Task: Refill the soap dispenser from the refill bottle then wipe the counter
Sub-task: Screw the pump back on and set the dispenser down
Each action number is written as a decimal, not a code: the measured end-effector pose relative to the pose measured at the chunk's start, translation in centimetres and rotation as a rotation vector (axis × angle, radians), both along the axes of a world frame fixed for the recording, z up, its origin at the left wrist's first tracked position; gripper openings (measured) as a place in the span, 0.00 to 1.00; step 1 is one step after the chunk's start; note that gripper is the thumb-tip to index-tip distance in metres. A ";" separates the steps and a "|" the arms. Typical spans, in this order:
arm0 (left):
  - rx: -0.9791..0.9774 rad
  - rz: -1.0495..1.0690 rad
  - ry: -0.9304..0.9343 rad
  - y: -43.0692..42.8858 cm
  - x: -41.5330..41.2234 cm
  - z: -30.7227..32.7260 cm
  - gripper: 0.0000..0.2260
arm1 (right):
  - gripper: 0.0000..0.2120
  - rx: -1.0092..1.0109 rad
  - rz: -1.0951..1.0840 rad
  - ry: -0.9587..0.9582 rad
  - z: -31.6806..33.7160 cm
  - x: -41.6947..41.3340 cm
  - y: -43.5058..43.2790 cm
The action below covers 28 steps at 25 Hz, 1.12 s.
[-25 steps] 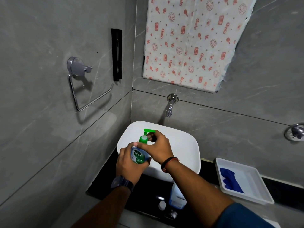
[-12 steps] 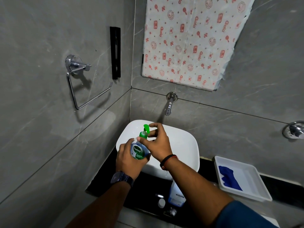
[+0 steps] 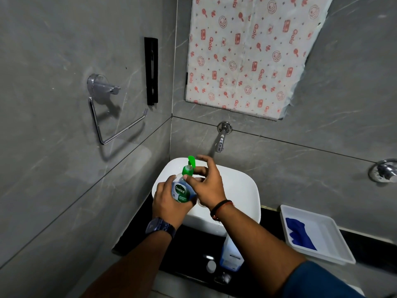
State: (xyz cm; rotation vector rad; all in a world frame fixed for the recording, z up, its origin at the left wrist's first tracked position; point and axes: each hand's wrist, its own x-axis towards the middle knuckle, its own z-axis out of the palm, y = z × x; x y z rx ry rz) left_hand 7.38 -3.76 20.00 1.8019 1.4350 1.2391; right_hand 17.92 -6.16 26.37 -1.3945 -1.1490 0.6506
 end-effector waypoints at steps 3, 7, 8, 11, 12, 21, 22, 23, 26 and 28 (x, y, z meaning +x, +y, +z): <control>0.021 -0.006 0.012 -0.1 0.1 0.0 0.38 | 0.29 -0.006 -0.052 -0.016 0.2 -0.1 0.0; 0.003 -0.005 0.020 -0.1 0.2 0.1 0.39 | 0.23 0.009 -0.028 0.034 0.3 0.0 0.1; 0.003 -0.004 0.016 -0.1 0.2 0.1 0.39 | 0.22 0.008 -0.044 0.032 0.4 0.0 0.1; 0.006 -0.003 0.013 -0.1 0.2 0.0 0.39 | 0.20 -0.004 -0.036 0.005 0.4 0.0 0.3; 0.007 -0.002 0.016 -0.1 0.2 0.0 0.39 | 0.18 -0.006 -0.029 -0.010 0.4 0.1 0.3; 0.029 0.053 0.047 0.0 0.7 -0.2 0.39 | 0.16 -0.001 -0.203 -0.020 0.0 -0.9 1.2; 0.029 0.063 0.052 0.0 0.8 -0.3 0.39 | 0.16 0.001 -0.206 -0.032 0.0 -1.1 1.3; 0.026 0.072 0.056 0.1 0.8 -0.3 0.38 | 0.15 -0.005 -0.198 -0.040 0.1 -1.2 1.4; 0.019 0.093 0.059 0.6 0.5 -0.6 0.37 | 0.19 -0.028 -0.066 -0.045 1.1 -0.7 1.4; 0.026 0.096 0.068 1.0 0.2 -0.8 0.37 | 0.23 -0.016 0.059 -0.033 2.1 0.1 1.5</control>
